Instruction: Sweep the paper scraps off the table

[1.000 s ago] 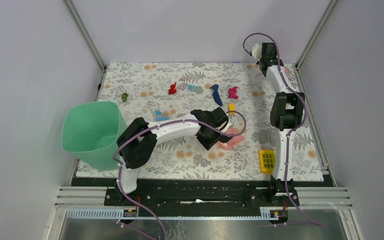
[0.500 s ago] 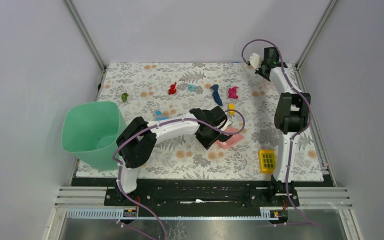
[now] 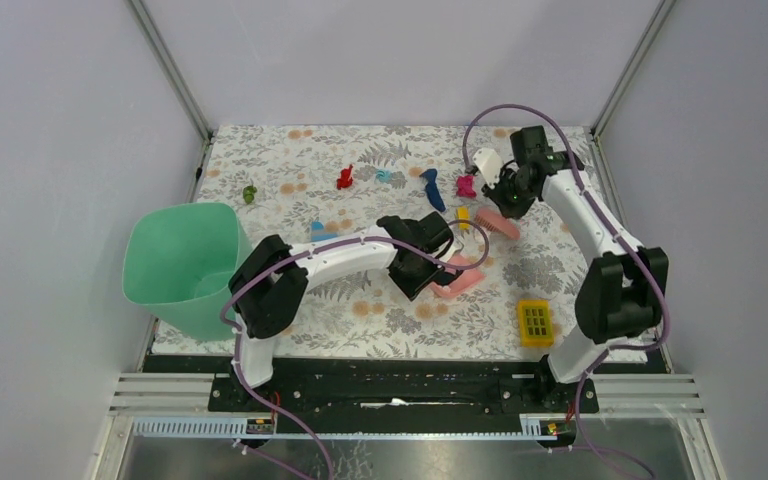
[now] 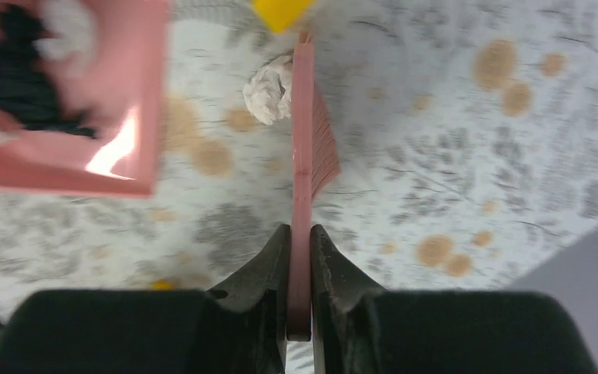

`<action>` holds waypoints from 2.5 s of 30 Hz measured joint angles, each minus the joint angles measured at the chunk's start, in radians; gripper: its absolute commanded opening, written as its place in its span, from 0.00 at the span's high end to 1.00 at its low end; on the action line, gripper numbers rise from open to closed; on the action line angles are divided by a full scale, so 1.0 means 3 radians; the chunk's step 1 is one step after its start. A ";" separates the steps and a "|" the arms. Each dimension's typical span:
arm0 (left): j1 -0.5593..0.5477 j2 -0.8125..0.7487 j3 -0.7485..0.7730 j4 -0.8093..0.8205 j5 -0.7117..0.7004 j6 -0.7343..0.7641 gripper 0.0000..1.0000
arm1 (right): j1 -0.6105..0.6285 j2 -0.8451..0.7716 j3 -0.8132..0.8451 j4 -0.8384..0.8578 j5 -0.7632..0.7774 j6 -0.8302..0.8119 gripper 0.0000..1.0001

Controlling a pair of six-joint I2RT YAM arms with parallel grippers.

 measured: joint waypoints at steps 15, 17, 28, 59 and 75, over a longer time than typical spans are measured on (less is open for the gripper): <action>-0.0155 0.0001 0.0000 -0.0083 -0.0118 0.0015 1.00 | 0.0340 -0.0818 -0.0336 -0.0762 -0.1119 0.0958 1.00; -0.0169 0.0001 0.0000 -0.0072 -0.0163 0.0018 1.00 | 0.0338 -0.0849 -0.0281 -0.0868 -0.1142 0.1010 1.00; -0.0334 -0.0141 -0.0362 0.0271 -0.0539 -0.0028 1.00 | 0.0338 -0.0971 0.0515 -0.1036 -0.0496 0.1120 1.00; 0.0112 -0.0488 -0.0362 -0.0334 -0.0689 -0.0581 1.00 | 0.0985 0.1640 0.1850 0.0682 0.0902 0.0768 1.00; 0.0295 0.0113 0.0089 -0.0366 -0.0612 -0.0411 1.00 | 0.1074 0.0551 0.0707 0.0362 0.0017 0.1193 1.00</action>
